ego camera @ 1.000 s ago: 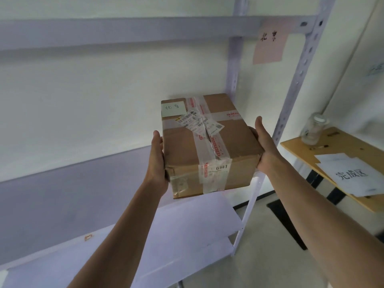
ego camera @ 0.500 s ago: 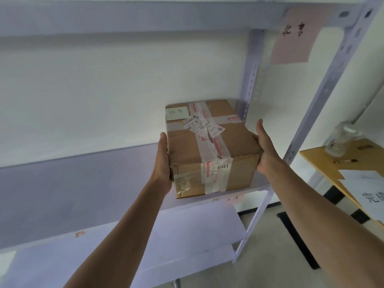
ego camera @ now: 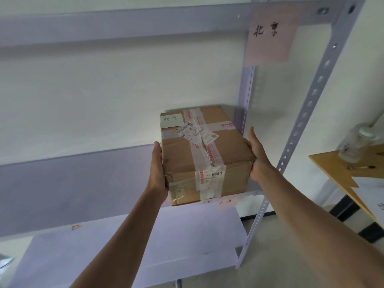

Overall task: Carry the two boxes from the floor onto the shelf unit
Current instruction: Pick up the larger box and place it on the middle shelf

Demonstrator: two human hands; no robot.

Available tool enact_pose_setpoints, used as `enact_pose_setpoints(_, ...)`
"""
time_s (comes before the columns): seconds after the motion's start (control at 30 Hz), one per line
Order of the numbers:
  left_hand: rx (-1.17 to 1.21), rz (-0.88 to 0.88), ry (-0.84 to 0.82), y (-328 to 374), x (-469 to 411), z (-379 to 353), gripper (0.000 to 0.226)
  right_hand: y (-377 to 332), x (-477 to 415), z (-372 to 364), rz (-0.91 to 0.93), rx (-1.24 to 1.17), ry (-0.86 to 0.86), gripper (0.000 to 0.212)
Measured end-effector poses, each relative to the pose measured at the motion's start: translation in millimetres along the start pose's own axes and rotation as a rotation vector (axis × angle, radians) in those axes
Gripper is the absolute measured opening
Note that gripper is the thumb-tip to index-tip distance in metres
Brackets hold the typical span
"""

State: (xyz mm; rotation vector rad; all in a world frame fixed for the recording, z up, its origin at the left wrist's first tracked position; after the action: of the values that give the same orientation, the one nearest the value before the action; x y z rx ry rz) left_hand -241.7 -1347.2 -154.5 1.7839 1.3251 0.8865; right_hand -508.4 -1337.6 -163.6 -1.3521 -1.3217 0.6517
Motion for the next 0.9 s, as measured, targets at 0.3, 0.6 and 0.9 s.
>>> enact_pose_setpoints(0.3,-0.031,-0.021,0.074,-1,2,-2,0.063,-3,1,-4,0.023,-0.032,-0.092,0.063)
enact_pose_setpoints(0.6,-0.174,-0.033,0.177,10,7,3,0.076,-23,12,1,0.122,0.164,-0.054,0.06)
enact_pose_setpoints(0.9,-0.25,-0.245,0.329,68,37,16,0.061,-98,22,-52,0.423,0.406,-0.096,0.068)
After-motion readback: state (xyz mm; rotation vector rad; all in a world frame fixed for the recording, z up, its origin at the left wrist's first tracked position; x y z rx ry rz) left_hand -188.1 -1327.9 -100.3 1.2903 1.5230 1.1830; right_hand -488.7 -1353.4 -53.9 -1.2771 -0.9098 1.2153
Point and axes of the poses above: each hand's wrist, its own x-axis away from the middle knuckle, its own z-axis out of the back of the hand, y = z × x, the point moved 4 cm from there along -x, towards the middle knuckle, and after that the axes turned 10 degrees about x, right-handed, at the moved point
